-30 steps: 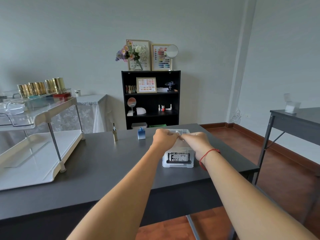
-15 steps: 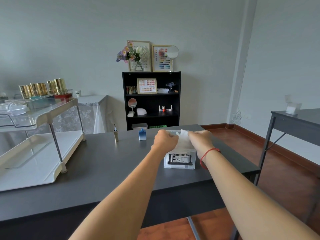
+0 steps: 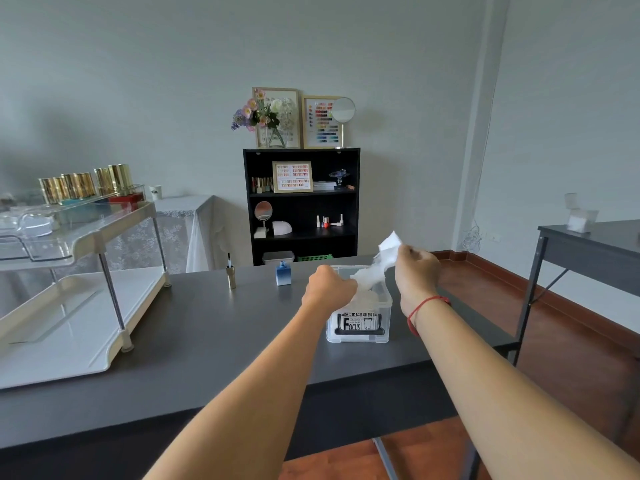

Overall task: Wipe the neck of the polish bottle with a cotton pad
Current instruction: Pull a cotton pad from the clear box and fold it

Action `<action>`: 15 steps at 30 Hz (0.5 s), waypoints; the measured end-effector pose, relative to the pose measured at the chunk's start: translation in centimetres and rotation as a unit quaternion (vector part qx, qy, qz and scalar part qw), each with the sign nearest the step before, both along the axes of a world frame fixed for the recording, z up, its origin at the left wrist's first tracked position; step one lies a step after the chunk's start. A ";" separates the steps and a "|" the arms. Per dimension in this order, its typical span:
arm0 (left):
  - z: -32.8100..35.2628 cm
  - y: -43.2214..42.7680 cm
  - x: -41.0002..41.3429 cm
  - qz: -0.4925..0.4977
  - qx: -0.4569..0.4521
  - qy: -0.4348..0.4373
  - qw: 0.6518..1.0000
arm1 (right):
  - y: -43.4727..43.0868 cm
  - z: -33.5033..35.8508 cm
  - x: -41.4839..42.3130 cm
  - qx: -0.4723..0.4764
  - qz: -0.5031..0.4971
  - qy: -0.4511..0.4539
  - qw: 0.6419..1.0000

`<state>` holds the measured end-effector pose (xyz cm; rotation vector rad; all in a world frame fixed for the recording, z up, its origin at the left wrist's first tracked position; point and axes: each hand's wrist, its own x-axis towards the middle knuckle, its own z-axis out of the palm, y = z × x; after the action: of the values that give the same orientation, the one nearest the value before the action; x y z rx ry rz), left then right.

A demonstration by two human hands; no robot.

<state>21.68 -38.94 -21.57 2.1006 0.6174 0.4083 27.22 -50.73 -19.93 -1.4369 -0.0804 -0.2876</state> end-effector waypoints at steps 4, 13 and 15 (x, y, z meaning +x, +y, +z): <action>-0.1 0.1 0.0 0.006 0.012 0.005 1.000 | 0.3 -0.1 -0.5 0.025 0.026 -0.021 0.999; 0.2 -0.4 0.0 0.015 0.009 0.008 1.000 | 0.7 2.3 0.5 0.161 0.022 -0.019 0.987; 0.4 -0.4 0.0 0.018 0.002 0.006 1.000 | 0.5 2.5 0.6 0.189 0.000 -0.008 0.982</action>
<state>21.71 -39.38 -21.22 2.0997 0.6628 0.4177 27.86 -50.20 -17.42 -1.0574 -0.0364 -0.2973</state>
